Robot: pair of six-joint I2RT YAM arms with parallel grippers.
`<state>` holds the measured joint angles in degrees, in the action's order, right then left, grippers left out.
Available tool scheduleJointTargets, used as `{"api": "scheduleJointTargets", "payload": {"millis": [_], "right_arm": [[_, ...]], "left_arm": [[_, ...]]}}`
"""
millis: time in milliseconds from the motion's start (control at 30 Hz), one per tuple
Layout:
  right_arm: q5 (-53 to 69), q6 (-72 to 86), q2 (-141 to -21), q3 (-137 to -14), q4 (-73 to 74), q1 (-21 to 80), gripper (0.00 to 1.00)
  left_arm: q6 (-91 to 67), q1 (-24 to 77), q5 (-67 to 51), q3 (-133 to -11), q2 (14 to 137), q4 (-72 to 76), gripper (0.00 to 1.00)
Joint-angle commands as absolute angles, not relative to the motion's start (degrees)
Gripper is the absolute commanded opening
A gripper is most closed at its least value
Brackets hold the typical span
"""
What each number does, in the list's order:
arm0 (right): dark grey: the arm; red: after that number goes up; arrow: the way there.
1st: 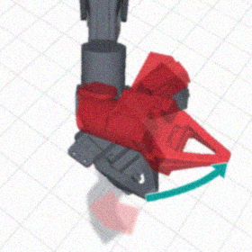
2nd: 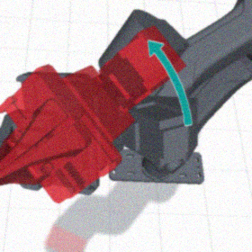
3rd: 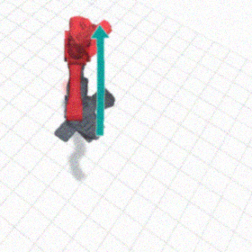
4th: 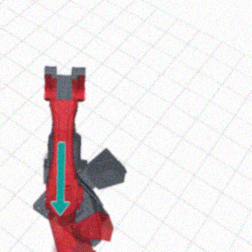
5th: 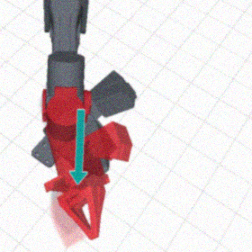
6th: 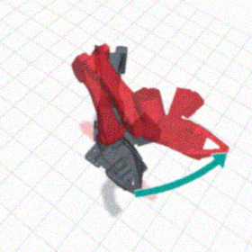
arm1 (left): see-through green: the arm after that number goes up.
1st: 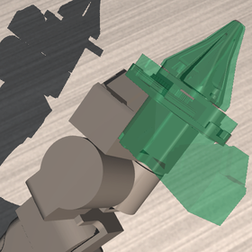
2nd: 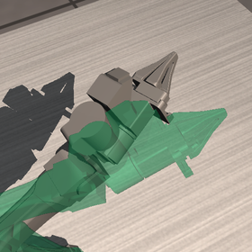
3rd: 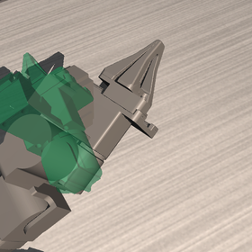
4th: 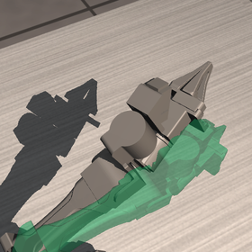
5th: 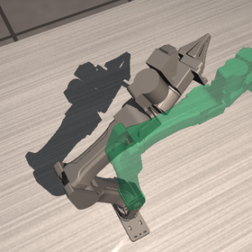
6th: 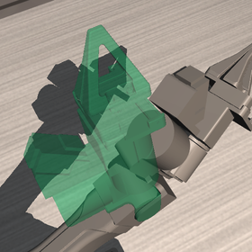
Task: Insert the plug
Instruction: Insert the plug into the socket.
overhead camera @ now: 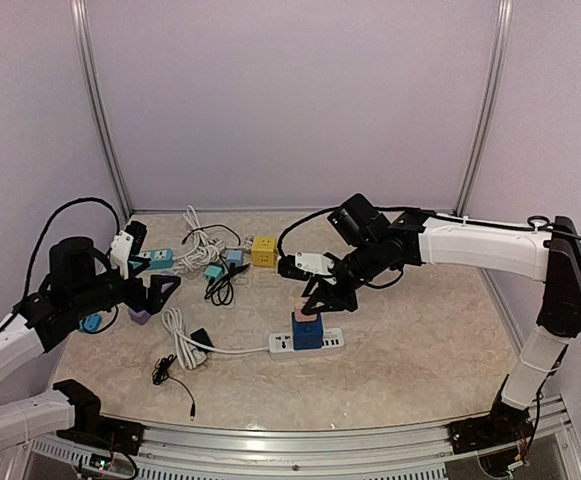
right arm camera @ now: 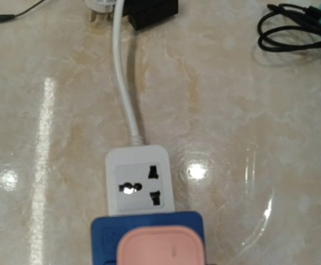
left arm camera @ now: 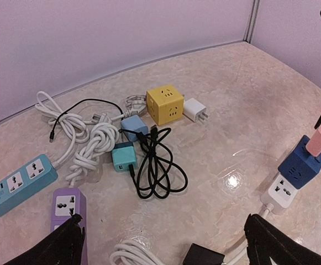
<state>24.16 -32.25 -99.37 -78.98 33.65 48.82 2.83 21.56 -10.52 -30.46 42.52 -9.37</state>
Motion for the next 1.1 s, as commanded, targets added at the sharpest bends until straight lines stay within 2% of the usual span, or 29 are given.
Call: {"api": "scheduleJointTargets", "payload": {"millis": [0, 433, 667, 1067], "right_arm": [[23.59, -32.60, -100.61, -78.49, 34.76, 48.77, 0.00], [21.82, -34.12, -100.09, -81.04, 40.84, 48.78, 0.00], [22.37, -33.30, -100.19, -80.07, 39.47, 48.85, 0.00], [16.35, -32.36, -101.49, -65.41, 31.09, 50.51, 0.00]], "left_arm": [[2.37, 21.15, -11.58, -30.75, 42.71, -8.59, 0.99], [2.82, 21.13, -11.91, -31.25, 43.20, -8.43, 0.99], [3.16, 21.18, -12.06, -31.64, 43.33, -8.36, 0.99], [3.78, 21.16, -12.46, -31.90, 43.14, -8.52, 0.99]]}}
